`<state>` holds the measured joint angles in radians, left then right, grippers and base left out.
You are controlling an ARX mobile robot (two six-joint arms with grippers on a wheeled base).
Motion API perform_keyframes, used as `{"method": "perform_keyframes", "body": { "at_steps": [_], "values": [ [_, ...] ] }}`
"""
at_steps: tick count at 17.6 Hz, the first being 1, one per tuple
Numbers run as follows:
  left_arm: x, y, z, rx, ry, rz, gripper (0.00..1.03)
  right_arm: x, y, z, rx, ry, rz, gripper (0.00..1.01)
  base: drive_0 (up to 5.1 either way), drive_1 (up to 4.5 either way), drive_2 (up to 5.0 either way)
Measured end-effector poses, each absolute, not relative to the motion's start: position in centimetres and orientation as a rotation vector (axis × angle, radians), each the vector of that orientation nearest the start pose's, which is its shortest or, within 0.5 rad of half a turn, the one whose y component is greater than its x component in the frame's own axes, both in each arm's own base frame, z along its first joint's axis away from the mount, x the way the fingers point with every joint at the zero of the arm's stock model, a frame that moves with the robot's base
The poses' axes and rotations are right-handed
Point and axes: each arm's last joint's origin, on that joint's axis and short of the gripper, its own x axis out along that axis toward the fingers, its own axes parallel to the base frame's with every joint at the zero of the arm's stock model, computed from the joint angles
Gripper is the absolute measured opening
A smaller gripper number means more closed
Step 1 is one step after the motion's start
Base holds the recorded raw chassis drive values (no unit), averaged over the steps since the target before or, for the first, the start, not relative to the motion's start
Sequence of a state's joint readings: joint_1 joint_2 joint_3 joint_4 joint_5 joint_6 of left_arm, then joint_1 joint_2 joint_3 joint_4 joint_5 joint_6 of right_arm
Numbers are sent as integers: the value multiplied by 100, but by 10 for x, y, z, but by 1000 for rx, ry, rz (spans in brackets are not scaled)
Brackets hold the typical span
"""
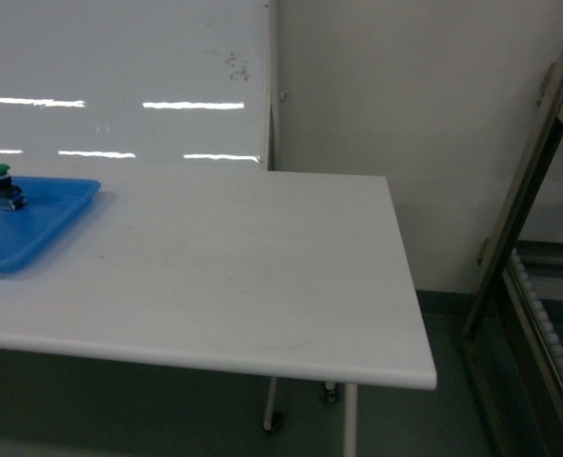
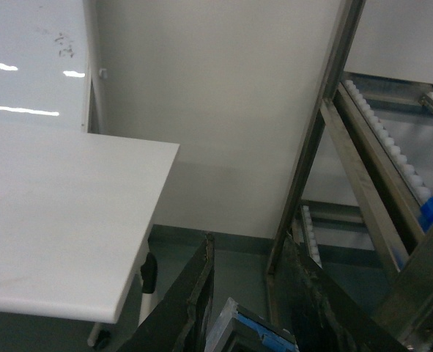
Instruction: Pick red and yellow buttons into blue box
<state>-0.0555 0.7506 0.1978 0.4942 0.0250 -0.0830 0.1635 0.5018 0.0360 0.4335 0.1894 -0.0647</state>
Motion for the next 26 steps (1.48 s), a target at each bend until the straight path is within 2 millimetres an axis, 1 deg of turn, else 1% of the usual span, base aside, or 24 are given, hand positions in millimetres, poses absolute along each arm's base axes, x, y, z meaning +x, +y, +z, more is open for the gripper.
{"method": "perform_keyframes", "body": {
  "at_steps": [18,26],
  "values": [
    [163,-10,200,-82,62,-79,31,130,16,171,-70,32,-24,27,479,-362,-108],
    [163,-10,200,-82,61,-78,31,130,16,171,-71,34,-26,27,505,-236,-236]
  ]
}}
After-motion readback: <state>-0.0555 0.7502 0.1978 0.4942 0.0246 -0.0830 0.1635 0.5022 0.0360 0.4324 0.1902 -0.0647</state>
